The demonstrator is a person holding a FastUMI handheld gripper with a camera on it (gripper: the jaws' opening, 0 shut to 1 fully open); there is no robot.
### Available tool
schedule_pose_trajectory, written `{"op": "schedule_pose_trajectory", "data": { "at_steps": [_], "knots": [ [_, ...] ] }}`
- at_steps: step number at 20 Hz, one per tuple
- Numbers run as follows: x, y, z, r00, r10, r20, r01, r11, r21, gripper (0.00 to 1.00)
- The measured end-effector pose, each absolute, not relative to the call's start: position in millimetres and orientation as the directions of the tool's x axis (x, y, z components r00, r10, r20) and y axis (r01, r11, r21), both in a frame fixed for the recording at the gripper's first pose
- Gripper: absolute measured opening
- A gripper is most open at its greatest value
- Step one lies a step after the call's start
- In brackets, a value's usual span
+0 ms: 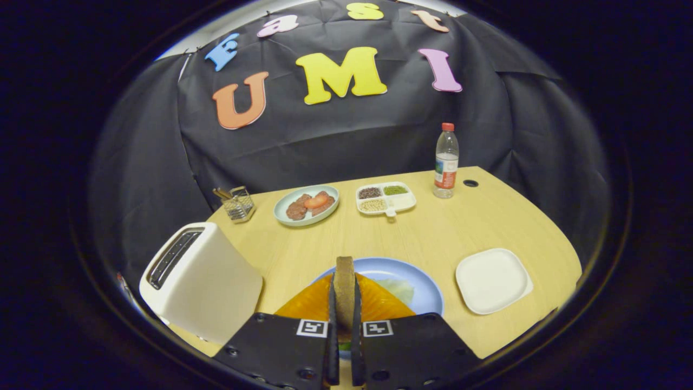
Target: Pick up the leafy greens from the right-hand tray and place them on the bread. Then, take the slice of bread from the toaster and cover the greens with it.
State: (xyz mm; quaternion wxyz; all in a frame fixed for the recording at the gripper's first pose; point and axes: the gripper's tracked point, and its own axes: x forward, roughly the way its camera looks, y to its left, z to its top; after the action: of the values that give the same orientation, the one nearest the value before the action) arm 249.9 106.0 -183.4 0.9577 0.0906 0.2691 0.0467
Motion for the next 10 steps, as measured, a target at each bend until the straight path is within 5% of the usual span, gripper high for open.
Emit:
{"op": "schedule_pose_trajectory", "data": {
  "at_steps": [10],
  "knots": [
    [253,64,-213,0.858,0.083,-0.507,-0.025,0.992,0.121,0.2]
  ]
}}
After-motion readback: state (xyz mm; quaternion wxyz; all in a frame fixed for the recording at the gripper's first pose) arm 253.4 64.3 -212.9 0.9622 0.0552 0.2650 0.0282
